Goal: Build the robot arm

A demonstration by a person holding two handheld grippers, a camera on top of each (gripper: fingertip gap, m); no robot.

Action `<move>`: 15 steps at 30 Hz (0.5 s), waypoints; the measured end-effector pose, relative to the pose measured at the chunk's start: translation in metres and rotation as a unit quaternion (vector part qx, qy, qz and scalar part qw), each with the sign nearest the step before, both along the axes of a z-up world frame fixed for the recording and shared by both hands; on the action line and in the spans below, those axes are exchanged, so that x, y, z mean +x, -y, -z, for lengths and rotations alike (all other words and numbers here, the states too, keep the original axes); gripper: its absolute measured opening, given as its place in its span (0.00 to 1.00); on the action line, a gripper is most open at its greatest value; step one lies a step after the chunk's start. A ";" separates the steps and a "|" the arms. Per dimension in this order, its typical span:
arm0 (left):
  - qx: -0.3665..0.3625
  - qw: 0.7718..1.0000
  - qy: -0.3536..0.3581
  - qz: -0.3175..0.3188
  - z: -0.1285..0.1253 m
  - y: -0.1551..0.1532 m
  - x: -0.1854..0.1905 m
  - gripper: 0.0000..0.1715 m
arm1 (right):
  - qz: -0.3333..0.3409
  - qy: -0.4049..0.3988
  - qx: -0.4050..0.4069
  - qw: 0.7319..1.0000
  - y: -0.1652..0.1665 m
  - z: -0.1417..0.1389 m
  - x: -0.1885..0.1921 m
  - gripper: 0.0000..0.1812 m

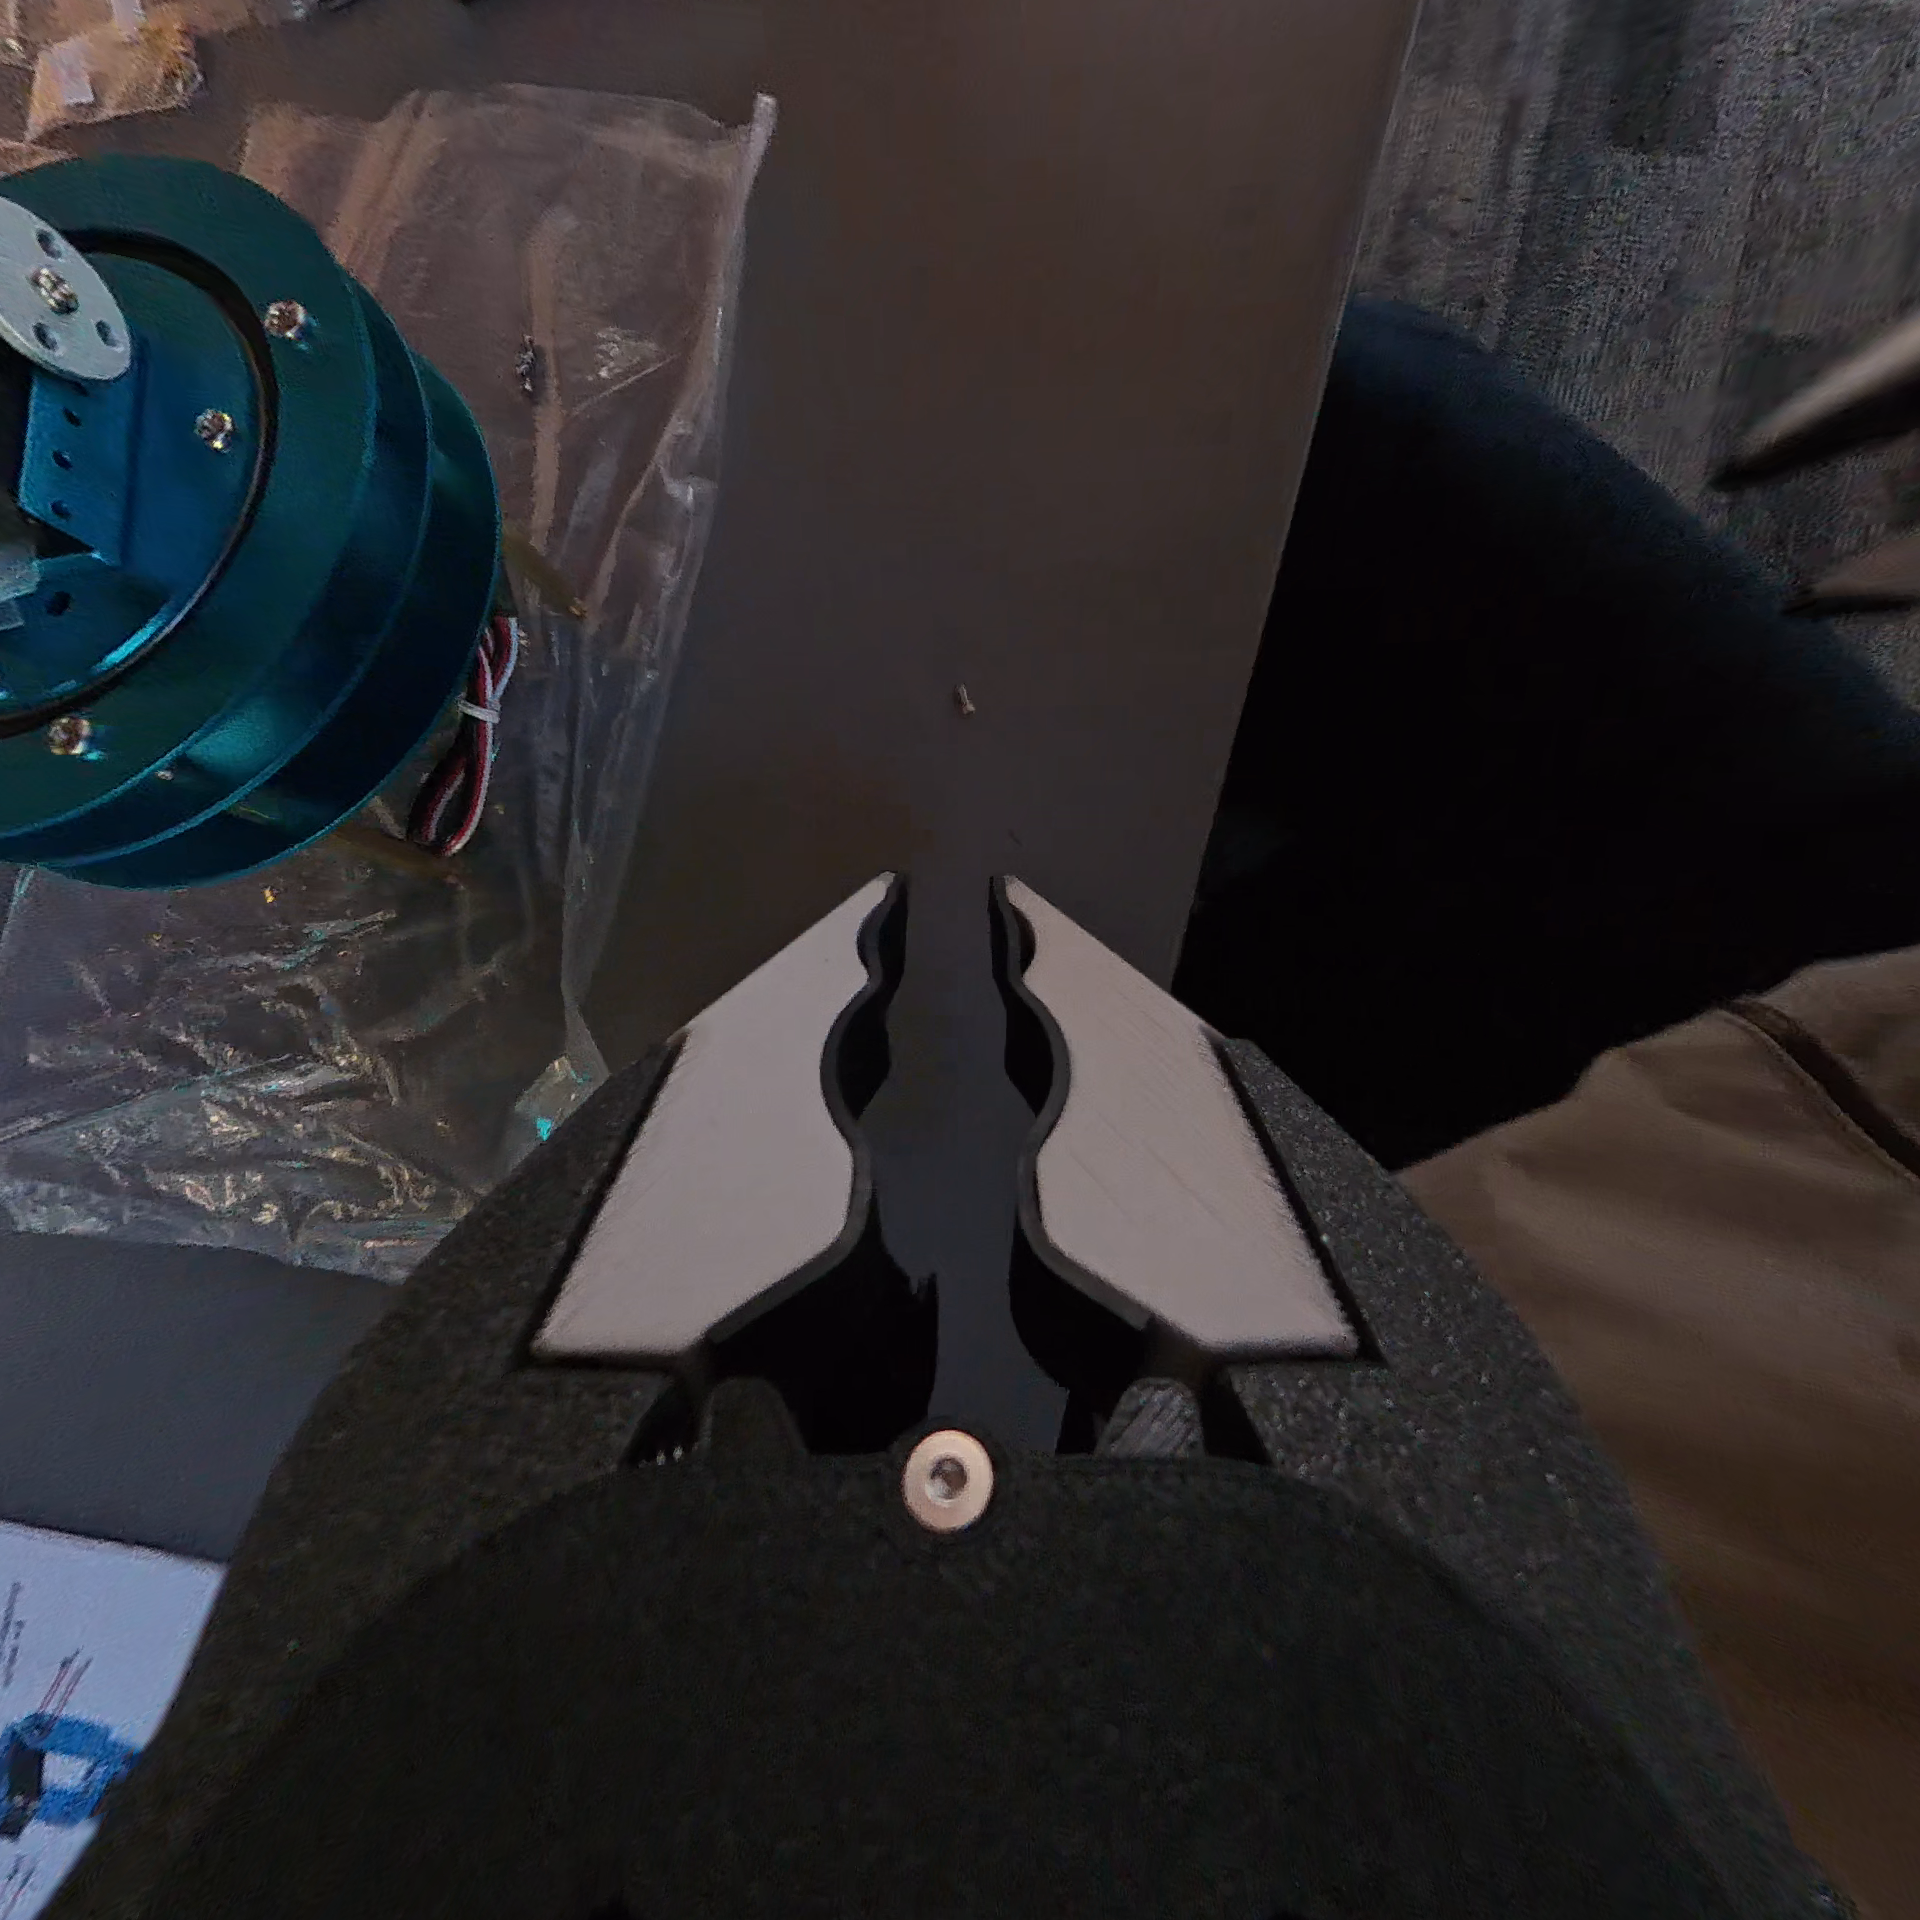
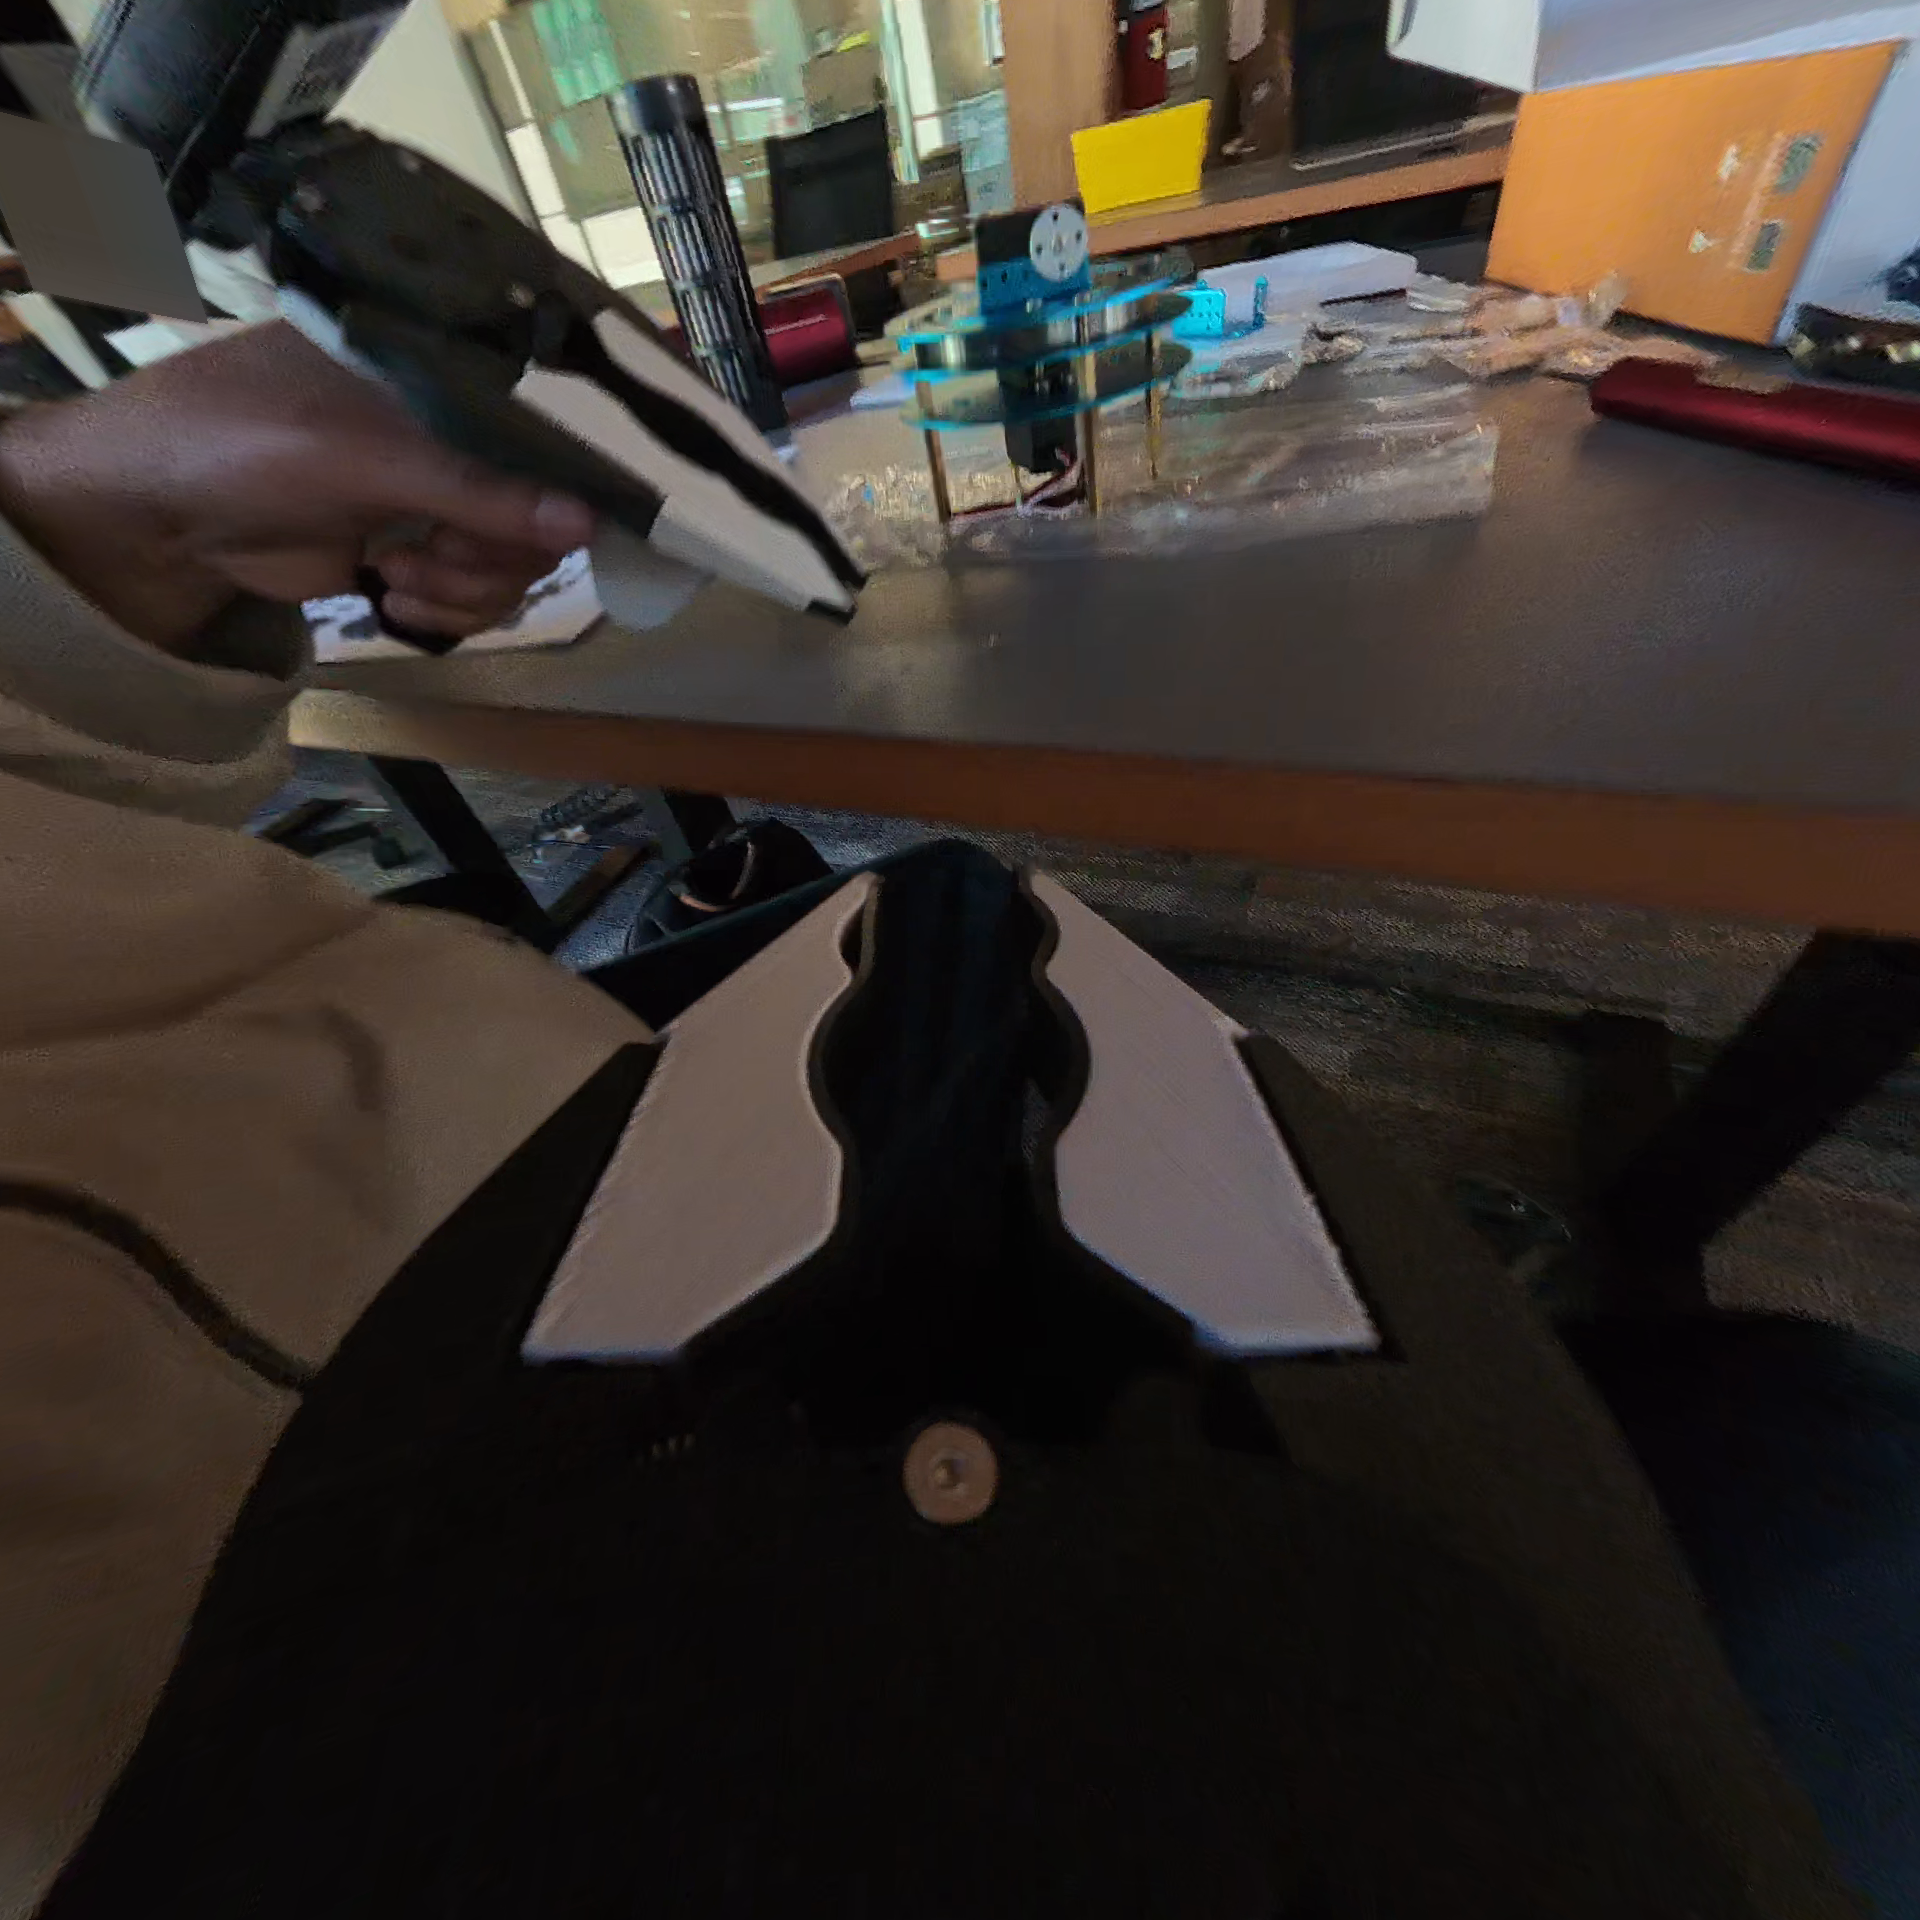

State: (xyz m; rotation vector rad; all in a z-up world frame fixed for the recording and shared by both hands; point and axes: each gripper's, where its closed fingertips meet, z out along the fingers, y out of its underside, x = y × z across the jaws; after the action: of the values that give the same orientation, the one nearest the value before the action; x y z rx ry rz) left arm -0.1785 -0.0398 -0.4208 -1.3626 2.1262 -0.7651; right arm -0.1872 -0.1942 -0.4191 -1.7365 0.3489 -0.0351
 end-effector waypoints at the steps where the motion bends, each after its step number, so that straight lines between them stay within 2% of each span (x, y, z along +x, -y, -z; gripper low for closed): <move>1: -0.014 1.000 0.002 -0.006 0.001 -0.001 0.004 0.08 | 0.006 0.001 -0.005 1.000 0.008 0.007 -0.010 0.12; 3: -0.041 0.999 0.005 -0.015 0.002 -0.002 0.010 0.08 | 0.014 0.010 -0.028 0.999 0.016 0.018 -0.022 0.12; 5: -0.048 0.999 0.011 -0.007 0.002 -0.001 0.015 0.04 | 0.008 0.042 -0.069 0.997 0.009 0.018 -0.013 0.09; 7: -0.027 0.999 0.019 0.000 0.002 -0.001 0.020 0.02 | -0.046 0.087 -0.105 0.990 -0.017 -0.001 0.009 0.12; 9: -0.011 1.000 0.023 0.007 0.002 -0.001 0.026 0.00 | -0.063 0.107 -0.100 0.987 -0.047 -0.036 0.045 0.13; 12: -0.035 0.999 0.014 0.018 0.004 0.003 0.035 0.00 | -0.058 0.034 -0.034 0.997 -0.071 -0.072 0.076 0.14; 13: -0.050 0.998 0.008 0.025 0.005 0.005 0.038 0.00 | -0.045 0.008 -0.005 0.999 -0.072 -0.073 0.079 0.14; 15: -0.060 0.998 -0.006 0.035 0.009 0.007 0.041 0.00 | -0.026 -0.011 0.012 1.000 -0.071 -0.055 0.075 0.14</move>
State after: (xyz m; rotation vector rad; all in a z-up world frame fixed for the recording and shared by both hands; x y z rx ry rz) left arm -0.1376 -0.0471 -0.4301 -1.3624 2.1768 -0.9294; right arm -0.1120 -0.1234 -0.3642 -1.7235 0.3193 0.0263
